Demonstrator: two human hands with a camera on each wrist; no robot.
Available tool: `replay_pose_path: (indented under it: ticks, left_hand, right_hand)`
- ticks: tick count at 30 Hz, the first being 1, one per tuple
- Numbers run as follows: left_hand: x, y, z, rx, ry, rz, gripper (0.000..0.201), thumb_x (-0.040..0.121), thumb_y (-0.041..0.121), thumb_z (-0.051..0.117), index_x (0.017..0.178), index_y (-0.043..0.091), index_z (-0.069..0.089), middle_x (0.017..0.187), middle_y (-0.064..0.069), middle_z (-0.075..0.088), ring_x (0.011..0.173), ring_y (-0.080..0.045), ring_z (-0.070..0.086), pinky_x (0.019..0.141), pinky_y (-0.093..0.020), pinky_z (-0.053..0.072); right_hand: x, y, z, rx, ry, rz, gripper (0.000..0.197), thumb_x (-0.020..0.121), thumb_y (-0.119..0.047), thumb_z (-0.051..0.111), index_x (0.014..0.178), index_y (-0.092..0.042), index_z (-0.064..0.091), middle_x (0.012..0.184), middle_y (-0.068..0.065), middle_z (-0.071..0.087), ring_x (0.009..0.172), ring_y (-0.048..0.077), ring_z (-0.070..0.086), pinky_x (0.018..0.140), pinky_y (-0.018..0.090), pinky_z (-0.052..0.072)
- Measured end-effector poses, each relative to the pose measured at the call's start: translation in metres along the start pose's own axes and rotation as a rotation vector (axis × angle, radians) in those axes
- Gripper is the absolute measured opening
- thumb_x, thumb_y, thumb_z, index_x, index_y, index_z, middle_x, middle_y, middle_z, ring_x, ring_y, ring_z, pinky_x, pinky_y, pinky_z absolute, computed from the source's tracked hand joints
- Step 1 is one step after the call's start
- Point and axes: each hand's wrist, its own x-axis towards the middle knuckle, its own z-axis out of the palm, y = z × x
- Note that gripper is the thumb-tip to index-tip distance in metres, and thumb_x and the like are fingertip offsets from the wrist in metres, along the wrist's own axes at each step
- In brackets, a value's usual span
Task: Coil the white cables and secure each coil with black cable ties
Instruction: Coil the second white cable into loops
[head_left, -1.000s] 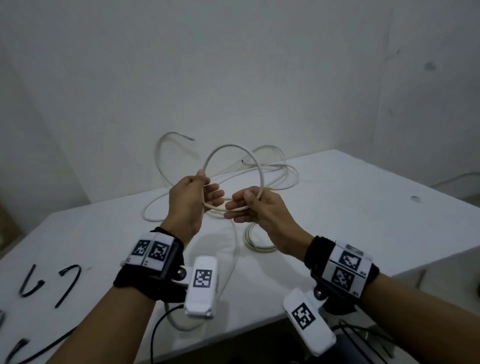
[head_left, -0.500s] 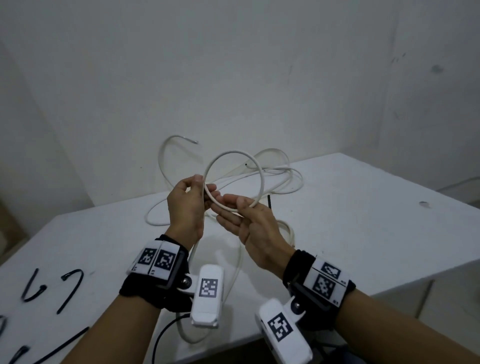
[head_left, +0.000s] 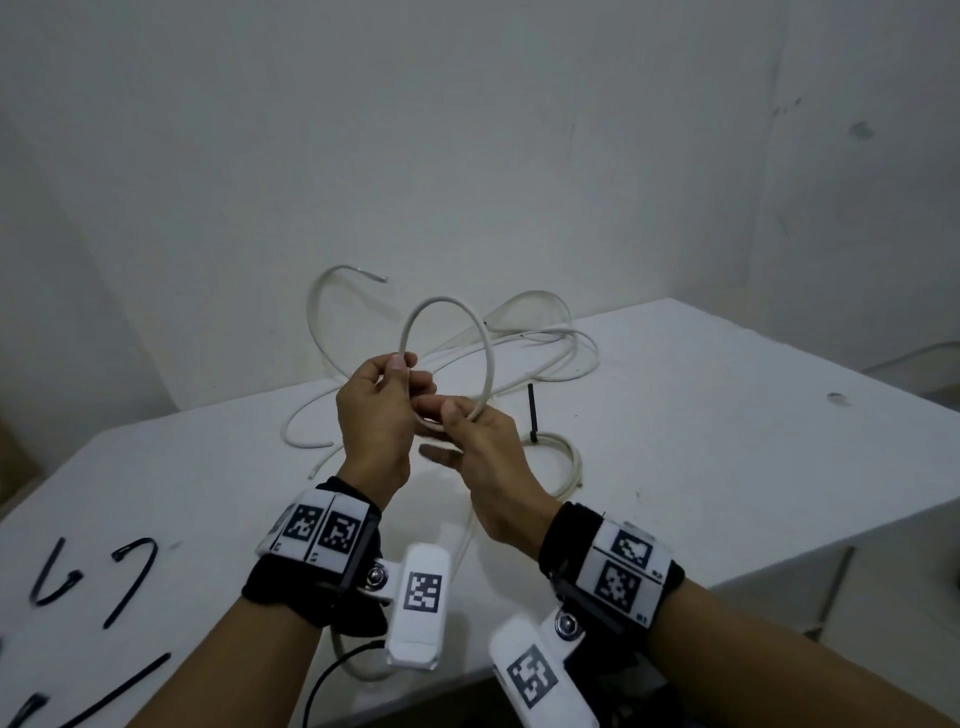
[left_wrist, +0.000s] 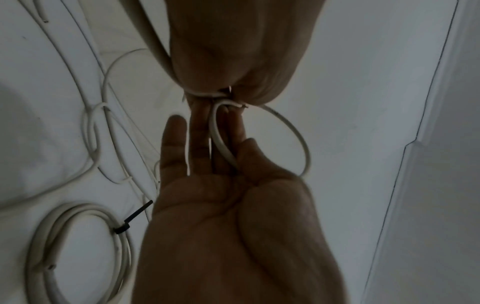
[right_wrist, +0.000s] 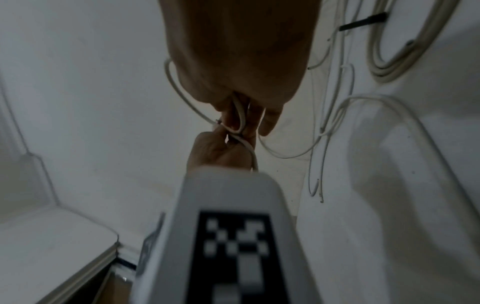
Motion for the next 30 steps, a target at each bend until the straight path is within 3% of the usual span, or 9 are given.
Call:
replay_pose_path:
  ticks: [4, 7, 10, 13, 17, 21, 25, 30]
  left_hand:
    - [-0.002, 0.007, 0.001, 0.027, -0.103, 0.022, 0.019, 0.1, 0.018, 0.046, 0.089, 0.013, 0.061, 0.069, -0.005, 0.065, 0.062, -0.016, 0.064, 0.065, -0.029, 0.056]
    - [0.006, 0.015, 0.002, 0.033, -0.055, 0.047, 0.018, 0.099, 0.014, 0.046, 0.088, 0.012, 0.06, 0.061, -0.001, 0.055, 0.051, -0.01, 0.057, 0.062, -0.026, 0.053]
    - [0.018, 0.023, 0.0, -0.052, 0.037, 0.031, 0.02, 0.1, 0.013, 0.046, 0.086, 0.012, 0.06, 0.062, -0.001, 0.047, 0.039, -0.004, 0.046, 0.058, -0.028, 0.055]
    - [0.021, 0.026, 0.001, -0.111, 0.06, 0.007, 0.018, 0.099, 0.013, 0.049, 0.085, 0.012, 0.061, 0.063, -0.001, 0.048, 0.041, -0.004, 0.043, 0.052, -0.024, 0.052]
    - [0.016, 0.024, 0.005, -0.187, 0.05, -0.033, 0.018, 0.098, 0.008, 0.049, 0.084, 0.009, 0.06, 0.067, -0.003, 0.052, 0.042, -0.006, 0.043, 0.046, -0.02, 0.043]
    - [0.012, 0.027, -0.005, -0.269, 0.047, -0.053, 0.017, 0.099, 0.01, 0.048, 0.087, 0.008, 0.059, 0.063, -0.002, 0.049, 0.045, -0.007, 0.04, 0.043, -0.019, 0.038]
    - [0.011, 0.03, -0.011, -0.32, 0.023, -0.071, 0.017, 0.1, 0.011, 0.047, 0.086, 0.009, 0.057, 0.061, 0.0, 0.046, 0.043, -0.006, 0.04, 0.042, -0.019, 0.037]
    - [0.004, 0.037, -0.022, -0.368, -0.012, -0.066, 0.018, 0.1, 0.011, 0.046, 0.085, 0.009, 0.056, 0.06, 0.0, 0.047, 0.047, -0.007, 0.04, 0.042, -0.019, 0.036]
  right_hand:
    - [0.006, -0.007, -0.005, 0.066, 0.029, 0.067, 0.026, 0.1, -0.018, 0.041, 0.099, -0.011, 0.066, 0.111, 0.007, 0.069, 0.105, 0.018, 0.063, 0.083, 0.027, 0.049]
    - [-0.002, -0.011, -0.002, -0.079, -0.028, 0.084, 0.028, 0.099, -0.032, 0.045, 0.114, -0.012, 0.058, 0.114, -0.004, 0.065, 0.107, 0.018, 0.059, 0.084, 0.031, 0.049]
    - [-0.015, -0.009, 0.002, -0.324, -0.059, 0.225, 0.034, 0.094, -0.036, 0.054, 0.118, -0.014, 0.048, 0.102, 0.003, 0.06, 0.081, 0.015, 0.059, 0.063, 0.027, 0.049]
    - [-0.028, -0.004, 0.0, -0.418, -0.195, 0.392, 0.027, 0.098, -0.036, 0.044, 0.107, -0.012, 0.053, 0.076, 0.006, 0.056, 0.054, 0.013, 0.054, 0.043, 0.023, 0.042]
    - [-0.03, -0.001, -0.011, -0.41, -0.366, 0.475, 0.026, 0.099, -0.025, 0.038, 0.095, -0.013, 0.06, 0.058, 0.006, 0.053, 0.039, 0.015, 0.04, 0.033, 0.017, 0.028]
    - [-0.04, 0.0, -0.013, -0.42, -0.624, 0.736, 0.035, 0.094, -0.017, 0.03, 0.081, -0.013, 0.062, 0.047, 0.003, 0.056, 0.025, 0.007, 0.027, 0.031, 0.012, 0.019]
    - [-0.047, 0.011, -0.009, -0.293, -0.741, 0.906, 0.039, 0.097, -0.021, 0.024, 0.09, -0.016, 0.062, 0.063, 0.004, 0.07, 0.029, 0.004, 0.03, 0.031, 0.012, 0.022]
    - [-0.06, 0.022, 0.001, -0.151, -0.777, 0.948, 0.037, 0.094, -0.027, 0.029, 0.089, -0.021, 0.064, 0.077, 0.001, 0.072, 0.036, 0.001, 0.037, 0.033, 0.01, 0.024]
